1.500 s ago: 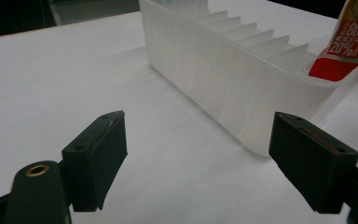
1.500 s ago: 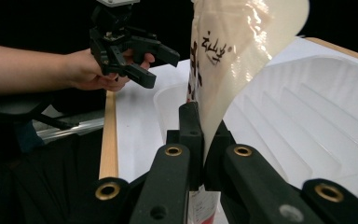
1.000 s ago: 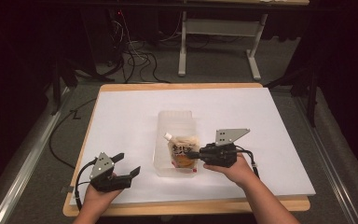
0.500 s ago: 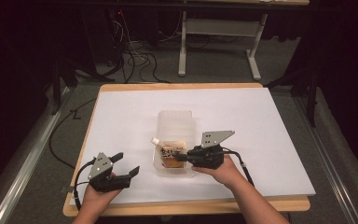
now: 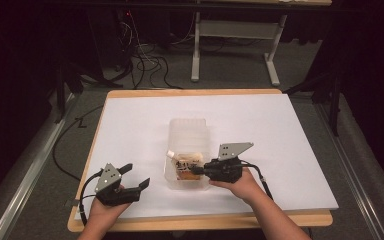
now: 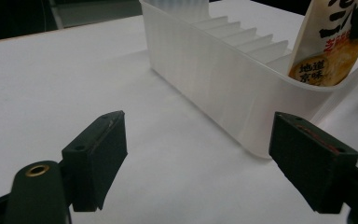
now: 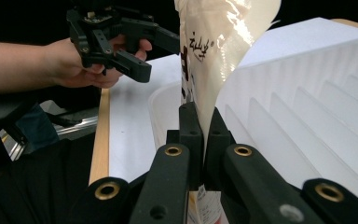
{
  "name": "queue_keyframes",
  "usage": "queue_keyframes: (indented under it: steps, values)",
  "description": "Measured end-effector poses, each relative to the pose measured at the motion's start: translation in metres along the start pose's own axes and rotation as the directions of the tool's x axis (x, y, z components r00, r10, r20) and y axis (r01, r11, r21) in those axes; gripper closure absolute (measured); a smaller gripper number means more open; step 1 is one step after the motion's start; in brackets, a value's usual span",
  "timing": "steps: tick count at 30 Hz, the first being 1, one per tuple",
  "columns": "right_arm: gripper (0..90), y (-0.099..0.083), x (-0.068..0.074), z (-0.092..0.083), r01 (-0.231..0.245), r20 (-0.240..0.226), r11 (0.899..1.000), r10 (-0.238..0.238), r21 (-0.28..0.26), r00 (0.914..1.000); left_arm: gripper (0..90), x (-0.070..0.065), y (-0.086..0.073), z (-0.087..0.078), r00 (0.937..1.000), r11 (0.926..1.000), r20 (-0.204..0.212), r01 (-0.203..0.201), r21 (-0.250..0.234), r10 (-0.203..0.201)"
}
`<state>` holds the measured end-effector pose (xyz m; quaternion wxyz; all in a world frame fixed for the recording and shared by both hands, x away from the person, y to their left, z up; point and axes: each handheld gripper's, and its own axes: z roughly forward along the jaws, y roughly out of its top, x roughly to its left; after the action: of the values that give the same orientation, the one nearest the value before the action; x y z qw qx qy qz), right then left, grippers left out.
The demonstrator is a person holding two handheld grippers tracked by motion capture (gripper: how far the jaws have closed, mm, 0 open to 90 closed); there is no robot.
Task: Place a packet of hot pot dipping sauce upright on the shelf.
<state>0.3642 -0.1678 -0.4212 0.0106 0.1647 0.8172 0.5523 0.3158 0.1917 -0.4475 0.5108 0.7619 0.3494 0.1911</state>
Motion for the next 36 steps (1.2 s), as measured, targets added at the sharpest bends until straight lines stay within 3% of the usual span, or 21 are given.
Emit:
queue_keyframes:
  steps: [7, 26, 36]
  values:
    - [90.0, -0.006, -0.001, 0.000, -0.009, 0.003, 1.000, 0.009, 0.017, 1.0000, 19.6, 0.000, 0.000, 0.000, 1.0000, 1.0000, 0.001, 0.000, 0.000, 0.000]
    - [80.6, -0.006, -0.002, -0.006, -0.029, 0.014, 1.000, 0.029, -0.006, 0.9995, 19.6, -0.001, 0.000, 0.001, 1.0000, 1.0000, 0.001, -0.003, 0.001, 0.003]
    - [67.3, -0.001, -0.001, -0.011, -0.037, 0.024, 0.999, 0.038, -0.026, 0.9990, 19.6, 0.000, 0.000, 0.001, 1.0000, 1.0000, 0.003, -0.004, 0.004, 0.004]
